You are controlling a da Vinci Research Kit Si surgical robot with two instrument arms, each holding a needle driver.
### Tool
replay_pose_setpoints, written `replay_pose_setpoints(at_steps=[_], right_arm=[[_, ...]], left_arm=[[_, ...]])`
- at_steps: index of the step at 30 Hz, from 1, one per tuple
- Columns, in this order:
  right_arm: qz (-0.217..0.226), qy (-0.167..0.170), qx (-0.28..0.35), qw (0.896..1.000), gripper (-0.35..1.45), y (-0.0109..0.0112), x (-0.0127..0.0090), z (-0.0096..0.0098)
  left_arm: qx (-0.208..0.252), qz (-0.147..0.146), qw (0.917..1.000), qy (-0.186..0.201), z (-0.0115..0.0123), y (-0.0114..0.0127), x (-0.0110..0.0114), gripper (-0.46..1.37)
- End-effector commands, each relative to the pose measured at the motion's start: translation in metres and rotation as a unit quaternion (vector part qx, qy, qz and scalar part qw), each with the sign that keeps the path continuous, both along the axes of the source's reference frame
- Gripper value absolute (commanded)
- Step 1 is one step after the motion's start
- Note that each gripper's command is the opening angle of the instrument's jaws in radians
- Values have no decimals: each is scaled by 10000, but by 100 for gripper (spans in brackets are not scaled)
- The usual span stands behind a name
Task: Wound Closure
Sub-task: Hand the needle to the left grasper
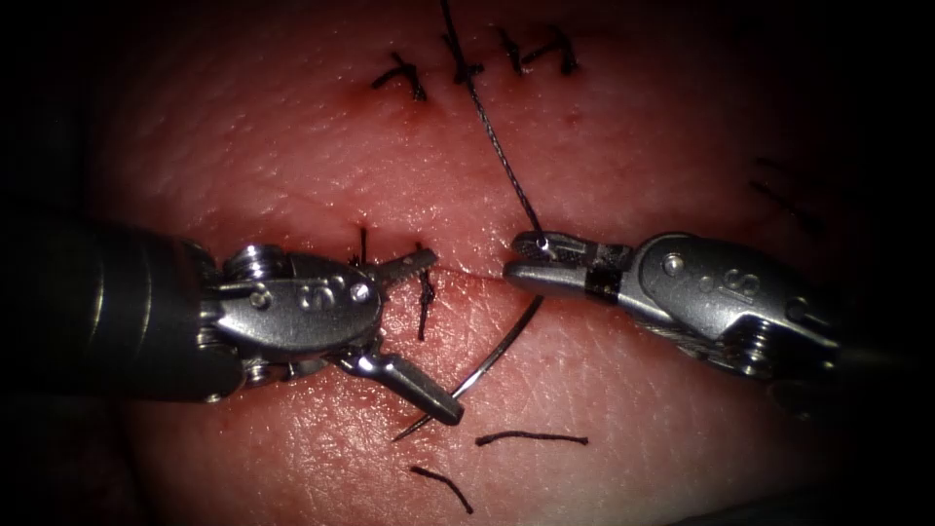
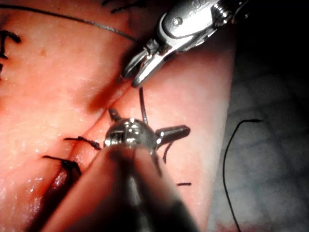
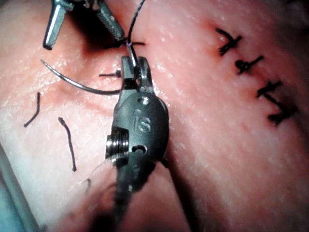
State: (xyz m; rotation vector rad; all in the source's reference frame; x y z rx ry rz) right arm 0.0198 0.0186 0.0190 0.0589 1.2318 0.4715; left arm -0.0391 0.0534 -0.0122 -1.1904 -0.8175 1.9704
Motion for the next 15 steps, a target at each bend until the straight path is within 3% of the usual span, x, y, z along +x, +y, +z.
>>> replay_pose_setpoints(at_steps=[1,5,15], right_arm=[[22,44,-88,9999,-35,2,0,0],[-139,219,-432,9987,-35,5,5,-7],[-623,746,-859,9915,-35,10,13,-24]], left_arm=[[170,32,9998,-88,0,0,-1,104],[697,106,9969,-352,3,3,0,104],[1136,305,9901,-762,20,11,0,128]])
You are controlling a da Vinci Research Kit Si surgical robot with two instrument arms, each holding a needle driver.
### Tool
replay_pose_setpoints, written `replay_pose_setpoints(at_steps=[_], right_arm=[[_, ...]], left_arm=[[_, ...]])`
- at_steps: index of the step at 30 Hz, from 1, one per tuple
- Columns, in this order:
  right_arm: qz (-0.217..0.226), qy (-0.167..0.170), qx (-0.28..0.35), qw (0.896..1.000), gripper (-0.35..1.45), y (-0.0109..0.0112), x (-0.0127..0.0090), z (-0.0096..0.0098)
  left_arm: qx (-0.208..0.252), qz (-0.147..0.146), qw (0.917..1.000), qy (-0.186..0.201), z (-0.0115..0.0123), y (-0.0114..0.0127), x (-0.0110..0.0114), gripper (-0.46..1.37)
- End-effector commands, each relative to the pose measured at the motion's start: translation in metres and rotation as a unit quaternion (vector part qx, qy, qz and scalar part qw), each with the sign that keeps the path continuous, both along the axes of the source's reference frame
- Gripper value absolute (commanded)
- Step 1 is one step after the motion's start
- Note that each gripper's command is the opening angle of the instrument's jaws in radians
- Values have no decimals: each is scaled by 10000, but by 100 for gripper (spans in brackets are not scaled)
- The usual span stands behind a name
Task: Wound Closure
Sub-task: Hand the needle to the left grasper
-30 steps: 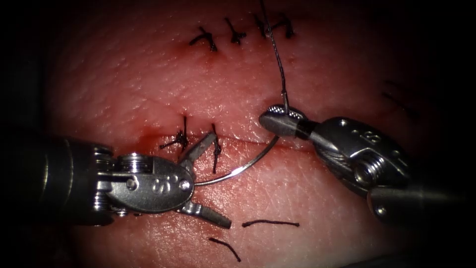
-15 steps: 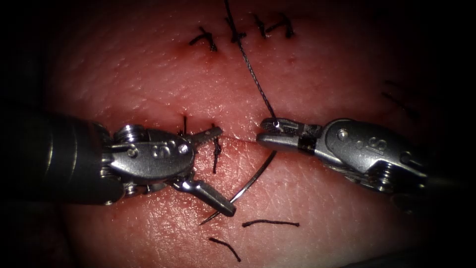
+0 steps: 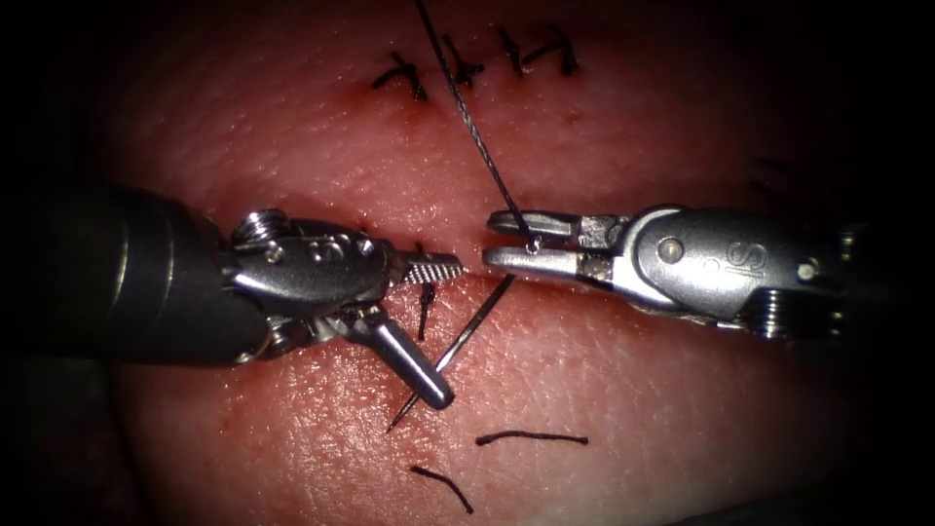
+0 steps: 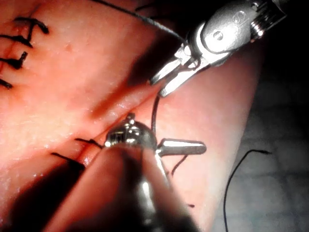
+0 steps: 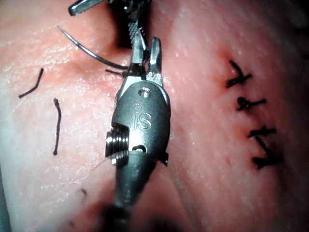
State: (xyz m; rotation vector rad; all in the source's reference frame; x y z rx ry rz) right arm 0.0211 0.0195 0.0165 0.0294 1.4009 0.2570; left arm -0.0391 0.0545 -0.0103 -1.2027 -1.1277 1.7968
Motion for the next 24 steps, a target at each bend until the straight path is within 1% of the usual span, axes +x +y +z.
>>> replay_pose_setpoints(at_steps=[1,4,6,10,11,13,15,18,20,21,24], right_arm=[[-9,52,-23,10000,-35,0,0,-1],[-26,163,-120,9998,-35,-1,0,-4],[-36,209,-179,9996,-35,-2,1,-6],[-52,230,-262,9994,-35,-3,3,-8],[-69,247,-287,9993,-35,-3,4,-8],[-65,286,-319,9991,-35,-4,5,-9],[-73,366,-348,9987,-35,-4,6,-11],[-75,395,-402,9984,-35,-4,6,-13],[-95,426,-453,9980,-35,-4,5,-15],[-84,463,-455,9979,-35,-4,5,-16],[-65,555,-489,9972,-35,-5,5,-19]], left_arm=[[85,29,10000,-24,2,-1,-1,127],[161,62,9998,-34,7,-4,-2,121],[251,83,9996,-31,10,-8,-4,112],[381,119,9992,-46,14,-10,-8,108],[448,118,9989,-38,16,-10,-9,100],[481,141,9987,-57,18,-9,-10,95],[517,170,9985,-80,19,-9,-10,86],[557,195,9982,-95,20,-9,-10,80],[623,215,9978,-97,21,-9,-8,70],[667,222,9975,-92,22,-10,-8,70],[738,246,9969,-82,26,-11,-8,57]])
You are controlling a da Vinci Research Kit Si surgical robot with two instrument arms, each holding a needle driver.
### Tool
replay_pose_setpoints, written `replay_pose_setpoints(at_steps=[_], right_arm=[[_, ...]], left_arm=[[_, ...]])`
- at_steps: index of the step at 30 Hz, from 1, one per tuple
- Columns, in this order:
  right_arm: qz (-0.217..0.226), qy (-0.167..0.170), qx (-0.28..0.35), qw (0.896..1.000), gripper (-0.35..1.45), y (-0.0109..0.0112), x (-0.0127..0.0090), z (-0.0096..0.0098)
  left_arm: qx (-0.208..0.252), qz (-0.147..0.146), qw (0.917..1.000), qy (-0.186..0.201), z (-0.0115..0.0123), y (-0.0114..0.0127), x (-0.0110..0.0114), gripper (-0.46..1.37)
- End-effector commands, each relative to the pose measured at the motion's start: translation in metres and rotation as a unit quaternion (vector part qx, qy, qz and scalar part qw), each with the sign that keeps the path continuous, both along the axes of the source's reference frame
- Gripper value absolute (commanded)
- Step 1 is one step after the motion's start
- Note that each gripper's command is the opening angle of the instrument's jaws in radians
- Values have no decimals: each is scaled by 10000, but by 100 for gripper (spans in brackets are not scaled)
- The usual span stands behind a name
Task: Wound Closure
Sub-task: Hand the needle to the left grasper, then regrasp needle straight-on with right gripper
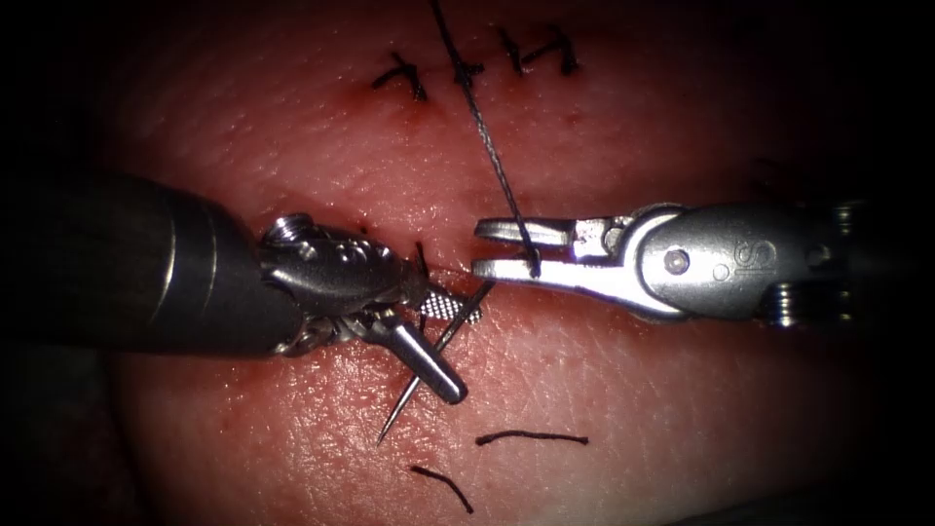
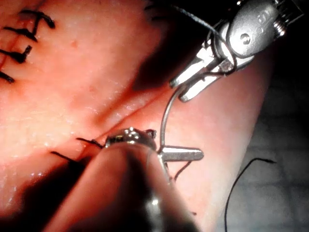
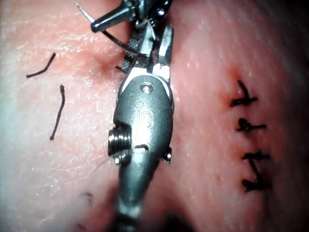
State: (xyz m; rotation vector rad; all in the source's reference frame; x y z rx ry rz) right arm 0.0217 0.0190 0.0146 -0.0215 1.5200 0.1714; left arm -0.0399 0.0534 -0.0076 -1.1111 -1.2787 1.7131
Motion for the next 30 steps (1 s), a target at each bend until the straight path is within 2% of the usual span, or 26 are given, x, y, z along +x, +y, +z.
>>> replay_pose_setpoints(at_steps=[1,2,4,5,9,11,16,18,19,21,23,26,30], right_arm=[[40,14,0,10000,-35,0,0,0],[37,9,-28,10000,-35,0,0,-1],[40,8,-26,10000,-35,0,1,-2],[40,8,-27,10000,-35,0,1,-2],[28,-9,-54,10000,-35,0,1,-1],[-21,-23,162,9999,-35,0,1,0],[6,-51,481,9988,-35,-2,1,3],[33,-177,643,9978,-16,-2,1,4],[62,-252,737,9969,8,-2,1,5],[180,-337,906,9952,34,-2,0,7],[235,-353,1046,9936,41,-1,-1,8],[429,-446,1377,9885,61,-1,-2,11],[725,-455,1881,9784,59,0,-2,12]], left_arm=[[59,15,10000,-14,1,0,0,53],[99,21,9999,-2,3,-1,0,46],[689,-58,9974,206,6,-2,0,-29],[739,-62,9970,224,7,-3,1,-35],[1194,-115,9924,276,10,-2,2,-35],[1340,-240,9906,90,10,-3,3,-35],[1341,-219,9907,-38,8,-4,5,-35],[1381,-247,9901,-84,8,-4,5,-35],[1413,-278,9895,-108,8,-4,6,-35],[1472,-369,9883,-153,8,-4,6,-35],[1494,-461,9876,-169,7,-3,6,-35],[1534,-625,9858,-277,6,-3,7,-35],[1530,-828,9842,-342,5,-4,7,-35]])
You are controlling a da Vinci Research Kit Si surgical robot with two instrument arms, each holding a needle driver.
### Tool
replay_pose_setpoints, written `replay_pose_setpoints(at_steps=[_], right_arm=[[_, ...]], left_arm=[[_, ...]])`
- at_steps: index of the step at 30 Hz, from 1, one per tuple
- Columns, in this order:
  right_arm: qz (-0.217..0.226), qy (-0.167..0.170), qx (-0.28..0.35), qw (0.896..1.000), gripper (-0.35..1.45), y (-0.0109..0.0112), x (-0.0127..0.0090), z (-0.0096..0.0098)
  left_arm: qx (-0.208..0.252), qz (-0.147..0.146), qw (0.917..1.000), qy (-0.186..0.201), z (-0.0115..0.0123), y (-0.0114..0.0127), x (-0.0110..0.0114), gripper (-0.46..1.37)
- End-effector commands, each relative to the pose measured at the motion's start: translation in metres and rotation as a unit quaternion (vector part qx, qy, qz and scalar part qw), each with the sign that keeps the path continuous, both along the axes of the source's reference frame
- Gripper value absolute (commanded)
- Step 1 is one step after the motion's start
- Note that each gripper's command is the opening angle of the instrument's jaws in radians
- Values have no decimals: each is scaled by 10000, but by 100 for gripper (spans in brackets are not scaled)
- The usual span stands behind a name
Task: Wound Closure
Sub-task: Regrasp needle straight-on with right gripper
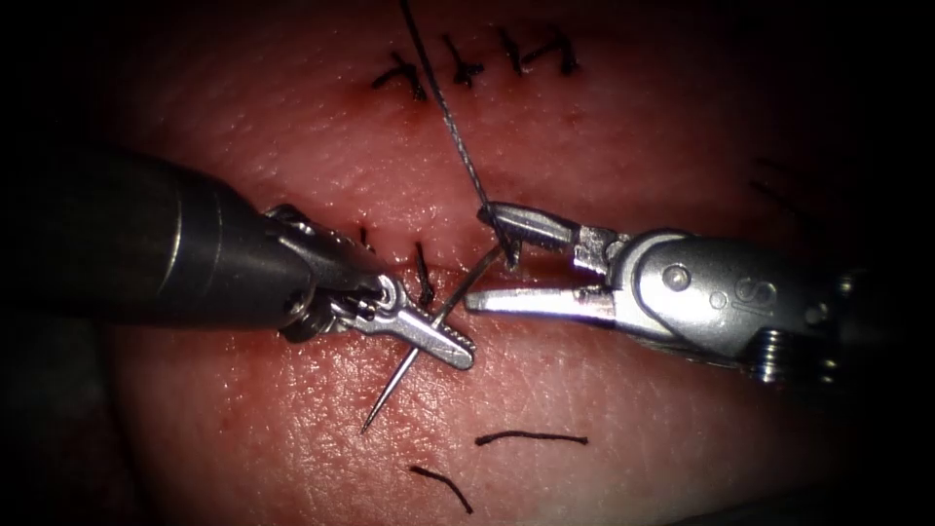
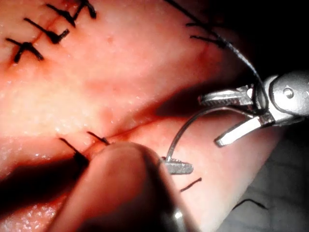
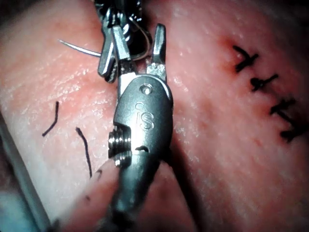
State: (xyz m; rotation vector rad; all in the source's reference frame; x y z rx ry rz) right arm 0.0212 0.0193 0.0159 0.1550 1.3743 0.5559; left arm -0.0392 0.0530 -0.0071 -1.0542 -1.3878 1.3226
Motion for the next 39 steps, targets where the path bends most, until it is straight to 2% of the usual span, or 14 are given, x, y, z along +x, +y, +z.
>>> replay_pose_setpoints(at_steps=[1,2,5,11,14,17,23,30,36,37,39], right_arm=[[152,33,189,9997,59,-3,3,-2],[250,62,310,9992,60,-3,3,-2],[514,120,557,9971,79,-2,3,0],[978,239,1136,9884,66,0,2,4],[1153,229,1352,9838,66,-1,2,9],[1247,195,1368,9825,68,-5,2,15],[1306,236,1382,9815,60,-11,1,19],[1593,338,1333,9776,39,-4,1,19],[1607,334,1327,9775,18,-5,3,19],[1617,345,1315,9774,11,-6,3,20],[1608,338,1311,9777,-19,-8,3,20]], left_arm=[[0,-33,10000,-54,0,-1,0,-35],[4,-57,10000,-71,-1,-1,0,-35],[19,-162,9998,-153,-2,-3,-1,-35],[73,-311,9991,-273,-5,-4,-3,-35],[122,-399,9985,-352,-6,-3,-3,-35],[234,-552,9971,-477,-6,-3,-3,-35],[298,-614,9964,-509,-7,-4,-5,-35],[325,-620,9962,-516,-8,-6,-6,-35],[326,-641,9960,-535,-8,-6,-6,-35],[325,-643,9960,-533,-8,-6,-6,-35],[323,-643,9960,-532,-7,-7,-6,-35]])
